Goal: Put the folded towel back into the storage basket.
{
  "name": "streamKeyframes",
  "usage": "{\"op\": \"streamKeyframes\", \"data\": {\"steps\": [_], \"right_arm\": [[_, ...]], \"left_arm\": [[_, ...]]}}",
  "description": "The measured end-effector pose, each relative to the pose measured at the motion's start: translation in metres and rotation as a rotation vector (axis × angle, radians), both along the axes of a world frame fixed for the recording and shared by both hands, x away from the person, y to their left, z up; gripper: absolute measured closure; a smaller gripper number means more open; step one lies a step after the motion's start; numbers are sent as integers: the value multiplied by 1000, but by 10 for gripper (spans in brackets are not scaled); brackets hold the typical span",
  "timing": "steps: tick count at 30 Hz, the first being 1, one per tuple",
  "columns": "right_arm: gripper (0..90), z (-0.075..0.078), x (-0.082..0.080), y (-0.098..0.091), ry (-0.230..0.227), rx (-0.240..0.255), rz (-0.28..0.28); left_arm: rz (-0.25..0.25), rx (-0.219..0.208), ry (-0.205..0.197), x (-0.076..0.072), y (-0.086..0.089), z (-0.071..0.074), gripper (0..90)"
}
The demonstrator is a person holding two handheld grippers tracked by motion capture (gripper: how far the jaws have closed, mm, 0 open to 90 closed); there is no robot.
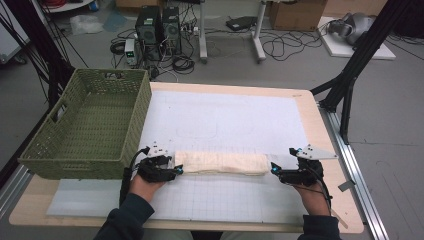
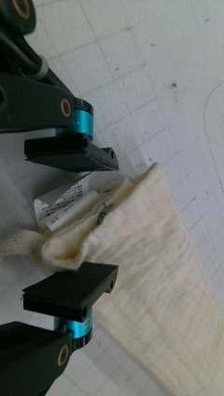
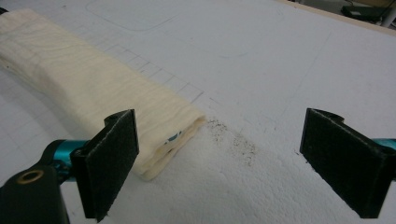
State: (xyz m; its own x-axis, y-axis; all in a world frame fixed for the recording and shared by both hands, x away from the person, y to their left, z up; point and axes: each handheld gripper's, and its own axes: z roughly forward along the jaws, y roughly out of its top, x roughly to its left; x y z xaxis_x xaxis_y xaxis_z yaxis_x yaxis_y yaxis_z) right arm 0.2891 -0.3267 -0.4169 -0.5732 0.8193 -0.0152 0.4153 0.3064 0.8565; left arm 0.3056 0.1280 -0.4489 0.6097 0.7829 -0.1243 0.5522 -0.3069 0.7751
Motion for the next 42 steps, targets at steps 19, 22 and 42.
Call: {"op": "streamKeyframes", "data": {"steps": [19, 22, 42], "right_arm": [[111, 1, 1, 5, 8, 18, 6], [147, -1, 2, 10, 25, 22, 5], [490, -28, 9, 37, 215, -27, 47]], "left_arm": [[-58, 21, -38, -3, -3, 1, 807], [-54, 21, -38, -4, -4, 1, 809], [-67, 7, -55, -4, -2, -1, 817]]}}
